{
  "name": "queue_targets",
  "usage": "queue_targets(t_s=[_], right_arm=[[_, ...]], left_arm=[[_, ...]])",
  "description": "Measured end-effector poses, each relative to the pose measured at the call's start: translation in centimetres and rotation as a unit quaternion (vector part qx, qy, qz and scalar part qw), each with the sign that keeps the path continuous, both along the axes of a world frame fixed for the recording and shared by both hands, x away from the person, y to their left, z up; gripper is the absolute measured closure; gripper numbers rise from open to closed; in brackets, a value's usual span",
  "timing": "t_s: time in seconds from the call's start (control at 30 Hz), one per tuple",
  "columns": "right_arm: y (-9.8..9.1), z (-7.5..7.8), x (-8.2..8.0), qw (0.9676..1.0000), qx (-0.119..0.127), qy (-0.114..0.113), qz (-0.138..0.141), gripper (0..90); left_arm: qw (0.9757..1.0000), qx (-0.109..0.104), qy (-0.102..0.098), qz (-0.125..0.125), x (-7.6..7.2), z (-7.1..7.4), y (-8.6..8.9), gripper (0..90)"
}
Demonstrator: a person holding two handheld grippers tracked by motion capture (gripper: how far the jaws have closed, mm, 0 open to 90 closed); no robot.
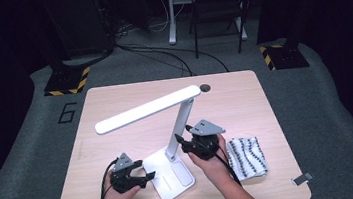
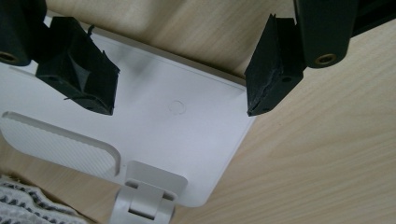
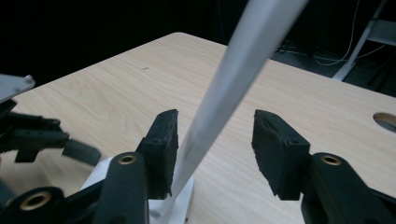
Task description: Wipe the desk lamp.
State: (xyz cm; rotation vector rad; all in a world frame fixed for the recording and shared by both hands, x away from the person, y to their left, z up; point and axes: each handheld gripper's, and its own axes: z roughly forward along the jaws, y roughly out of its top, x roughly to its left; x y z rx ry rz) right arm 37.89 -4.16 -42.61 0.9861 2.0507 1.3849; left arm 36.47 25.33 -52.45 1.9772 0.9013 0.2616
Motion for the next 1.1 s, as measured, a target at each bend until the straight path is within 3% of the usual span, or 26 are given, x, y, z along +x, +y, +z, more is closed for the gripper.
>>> queue_targets(t_s=[0.1, 0.27, 0.4, 0.67, 0.97, 1.1], right_arm=[[-0.6, -0.8, -1.6, 0.9999, -0.012, 0.005, 0.001, 48.3], [-1.7, -3.1, -4.9, 0.9992, -0.039, 0.010, 0.006, 48.5], [-2.4, -4.9, -6.9, 0.9993, -0.032, 0.020, 0.002, 48.6], [-2.7, -7.9, -8.1, 0.9978, -0.032, 0.058, 0.004, 49.0], [-1.9, -9.5, -9.2, 0.9956, -0.046, 0.081, 0.009, 49.9], [-1.6, -9.7, -9.1, 0.9944, -0.063, 0.082, 0.021, 49.8]], left_arm=[[0.9999, -0.008, 0.000, 0.008, 0.4, 0.0, -0.1, 24.6], [0.9999, -0.004, 0.005, 0.011, 1.0, -0.3, -0.5, 24.6], [1.0000, -0.002, 0.006, 0.007, 1.1, -0.2, -0.5, 24.7], [0.9999, -0.005, 0.005, 0.008, 1.2, -0.2, -0.5, 25.0], [0.9999, -0.003, 0.011, 0.004, 1.2, -0.2, -0.5, 25.1], [0.9999, 0.001, 0.011, 0.004, 1.2, -0.2, -0.5, 25.0]])
